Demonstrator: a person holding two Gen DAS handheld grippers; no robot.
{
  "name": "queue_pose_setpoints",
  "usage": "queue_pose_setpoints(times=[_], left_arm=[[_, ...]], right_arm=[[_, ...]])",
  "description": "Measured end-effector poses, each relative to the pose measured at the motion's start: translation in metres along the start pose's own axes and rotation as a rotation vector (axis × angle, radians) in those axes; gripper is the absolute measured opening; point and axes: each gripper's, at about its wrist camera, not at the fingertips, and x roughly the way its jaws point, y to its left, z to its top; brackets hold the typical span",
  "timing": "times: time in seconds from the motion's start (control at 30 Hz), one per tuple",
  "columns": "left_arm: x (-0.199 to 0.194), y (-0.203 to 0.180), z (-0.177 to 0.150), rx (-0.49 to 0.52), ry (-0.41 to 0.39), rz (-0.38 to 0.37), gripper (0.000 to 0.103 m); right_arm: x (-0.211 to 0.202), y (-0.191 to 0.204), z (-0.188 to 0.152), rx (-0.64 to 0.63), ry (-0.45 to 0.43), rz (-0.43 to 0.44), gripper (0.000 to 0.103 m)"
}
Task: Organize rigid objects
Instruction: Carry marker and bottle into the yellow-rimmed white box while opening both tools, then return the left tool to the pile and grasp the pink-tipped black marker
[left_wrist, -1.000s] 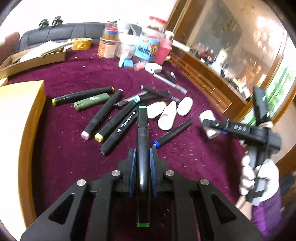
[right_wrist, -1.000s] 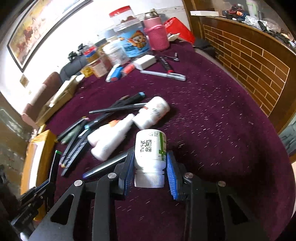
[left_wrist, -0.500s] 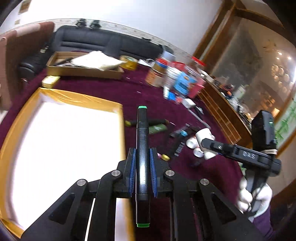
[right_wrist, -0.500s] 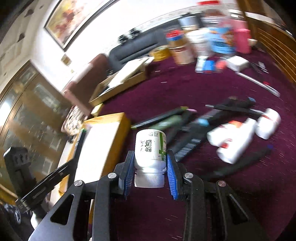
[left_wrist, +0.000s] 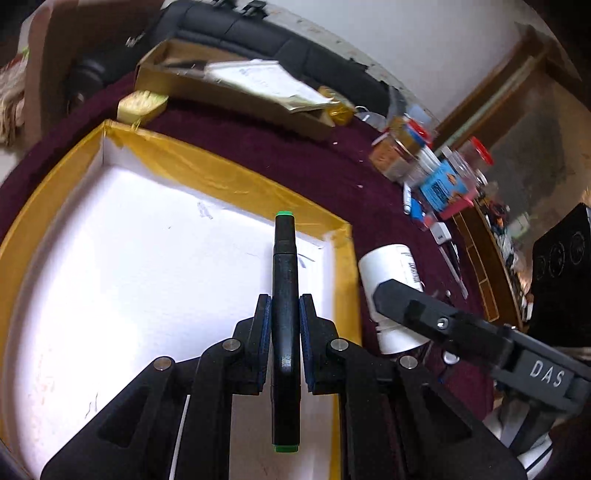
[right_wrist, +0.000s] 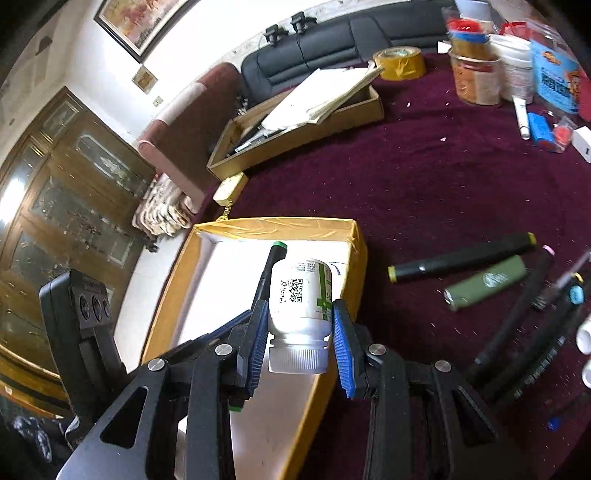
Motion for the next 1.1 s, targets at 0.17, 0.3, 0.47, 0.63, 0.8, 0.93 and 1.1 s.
queue_pose_setpoints(times=[0.17, 0.3, 0.47, 0.63, 0.8, 0.93, 1.1], left_arm=[[0.012, 0.015, 0.000, -0.055, 0.037, -0.021, 0.012], [0.009, 0.022, -0.001, -0.083, 0.034, -0.033, 0.012], [0.005, 0.030, -0.001, -0.128, 0.035, -0.044, 0.031], [-0.006, 0.027, -0.004, -0.112, 0.014, -0.029, 0.038], [-0.025, 0.018, -0.005, -0.097, -0.027, -0.030, 0.049], [-0.045, -0.003, -0.007, -0.059, -0.074, -0.047, 0.060], [-0.056, -0.047, -0.020, 0.037, -0.087, -0.077, 0.068]], right_arm=[[0.029, 0.004, 0.005, -0.006, 0.038, -0.044, 0.030], [0.037, 0.010, 0.007, -0.038, 0.034, -0.096, 0.030], [0.044, 0.012, 0.011, -0.038, 0.013, -0.128, 0.030], [0.038, 0.011, 0.011, -0.039, 0.006, -0.104, 0.040], [0.009, 0.008, 0.008, -0.042, -0.063, -0.083, 0.042], [-0.050, -0.006, -0.007, -0.101, -0.231, -0.122, 0.050], [-0.109, -0.060, -0.035, -0.134, -0.409, -0.239, 0.079]])
